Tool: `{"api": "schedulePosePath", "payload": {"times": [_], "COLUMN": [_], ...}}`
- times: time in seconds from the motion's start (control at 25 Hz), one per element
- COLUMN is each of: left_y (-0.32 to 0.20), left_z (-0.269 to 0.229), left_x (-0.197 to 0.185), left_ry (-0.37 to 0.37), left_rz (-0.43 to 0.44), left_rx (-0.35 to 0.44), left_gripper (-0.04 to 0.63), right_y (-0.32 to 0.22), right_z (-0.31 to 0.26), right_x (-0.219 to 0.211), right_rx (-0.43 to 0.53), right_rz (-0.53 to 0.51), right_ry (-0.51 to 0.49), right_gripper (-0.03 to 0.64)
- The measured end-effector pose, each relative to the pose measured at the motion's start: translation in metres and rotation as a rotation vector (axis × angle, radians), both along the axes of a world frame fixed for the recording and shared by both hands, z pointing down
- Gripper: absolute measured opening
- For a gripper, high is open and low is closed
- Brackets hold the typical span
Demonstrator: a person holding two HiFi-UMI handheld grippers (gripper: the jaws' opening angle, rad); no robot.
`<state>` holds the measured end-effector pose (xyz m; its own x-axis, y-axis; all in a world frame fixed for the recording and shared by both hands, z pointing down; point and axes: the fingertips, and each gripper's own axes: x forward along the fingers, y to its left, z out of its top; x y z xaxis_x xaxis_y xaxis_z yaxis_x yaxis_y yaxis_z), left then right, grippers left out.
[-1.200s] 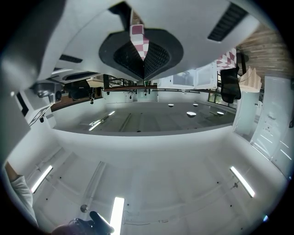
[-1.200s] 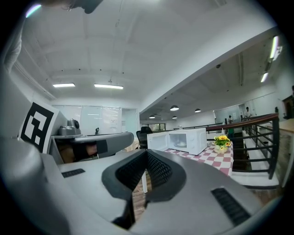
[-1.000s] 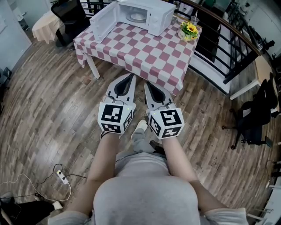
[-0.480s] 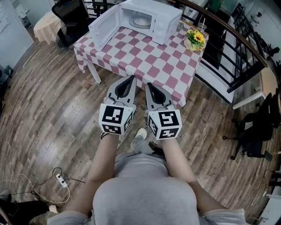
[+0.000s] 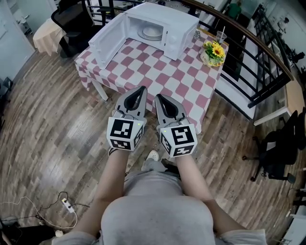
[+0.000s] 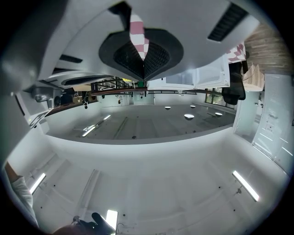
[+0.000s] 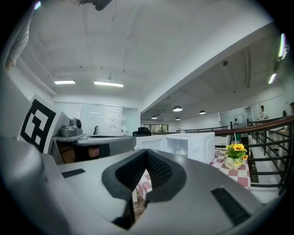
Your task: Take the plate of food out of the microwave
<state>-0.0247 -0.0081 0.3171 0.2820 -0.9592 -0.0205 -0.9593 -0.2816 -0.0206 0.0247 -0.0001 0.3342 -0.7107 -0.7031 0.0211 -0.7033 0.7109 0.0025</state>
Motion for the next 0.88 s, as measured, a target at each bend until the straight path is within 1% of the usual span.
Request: {"api": "schedulePosePath", "payload": {"times": [0.4,0.52,0.64,0.88], "left_y": [-0.084,-0.111,-0.133,-0.166], "left_z": [0.000,0.002,0.007,0.012], "left_x": [-0.009,-0.016,-0.022,-0.022], "left_ry": [-0.004,0.018,0.045,0.053], "left_rz": [0.021,0.015,0.007,0.024], "left_rx": [-0.011,-0.010,-0.016,-0.016], "left_gripper": [0.003,0.003,0.003,0.003], "right_y": [-0.087,-0.113,-0.129,-0.155], "right_z": [0.000,0.000,0.004,0.013], "right_x": [-0.011,-0.018,-0.022,-0.019], "right_rx": [-0.016,-0.014,-0.010,-0.014], "right_rz": [0.003,-0.003,-0.012,0.007], "right_ry": [-0.011,-0.007,0.009,0.023], "right_gripper": [0.023,0.023,0.023,0.023]}}
